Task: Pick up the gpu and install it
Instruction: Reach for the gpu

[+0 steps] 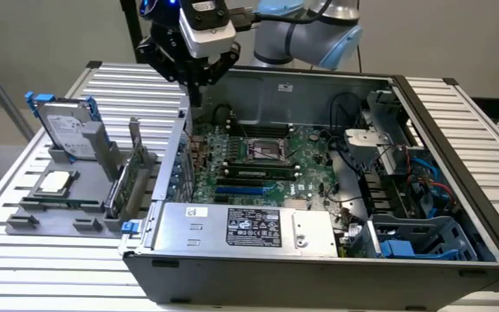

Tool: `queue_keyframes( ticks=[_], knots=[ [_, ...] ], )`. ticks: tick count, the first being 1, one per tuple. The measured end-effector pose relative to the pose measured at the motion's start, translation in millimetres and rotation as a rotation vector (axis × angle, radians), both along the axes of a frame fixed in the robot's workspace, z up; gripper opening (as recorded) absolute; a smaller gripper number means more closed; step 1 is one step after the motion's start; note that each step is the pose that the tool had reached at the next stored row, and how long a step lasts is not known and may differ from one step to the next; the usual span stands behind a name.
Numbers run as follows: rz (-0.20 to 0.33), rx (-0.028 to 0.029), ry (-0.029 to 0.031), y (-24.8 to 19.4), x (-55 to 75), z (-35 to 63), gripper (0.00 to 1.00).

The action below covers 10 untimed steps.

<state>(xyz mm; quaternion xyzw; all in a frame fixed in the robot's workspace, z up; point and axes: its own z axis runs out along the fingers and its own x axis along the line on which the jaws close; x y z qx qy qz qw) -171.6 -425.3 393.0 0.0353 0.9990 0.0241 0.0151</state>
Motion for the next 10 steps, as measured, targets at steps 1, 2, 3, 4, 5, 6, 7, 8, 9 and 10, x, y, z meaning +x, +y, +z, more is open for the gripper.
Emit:
queue_keyframes(
  ticks=[1, 2, 3, 4, 5, 6, 7, 8, 9, 10],
  knots=[
    [0.000, 0.0001, -0.0007, -0.9, -4.8, -0.1, 0.00],
    [0.000, 0.0001, -0.0010, -1.6, -9.1, -0.1, 0.00],
    [0.000, 0.0000, -0.0011, -2.2, -13.7, 0.0, 0.00],
    [0.000, 0.0002, -0.0013, -2.7, -18.4, -0.2, 0.00],
    [0.000, 0.0001, -0.0013, -3.2, -23.1, -0.2, 0.00],
    [0.000, 0.0001, -0.0014, -3.5, -27.5, -0.3, 0.00],
    [0.000, 0.0001, -0.0014, -3.8, -31.9, -0.5, 0.00],
    [0.000, 0.0001, -0.0014, -4.1, -36.5, -0.7, 0.00],
    [0.000, 0.0000, -0.0014, -4.3, -41.0, -0.9, 0.00],
    [0.000, -0.0001, -0.0014, -4.4, -45.5, -1.2, 0.00]
  ],
)
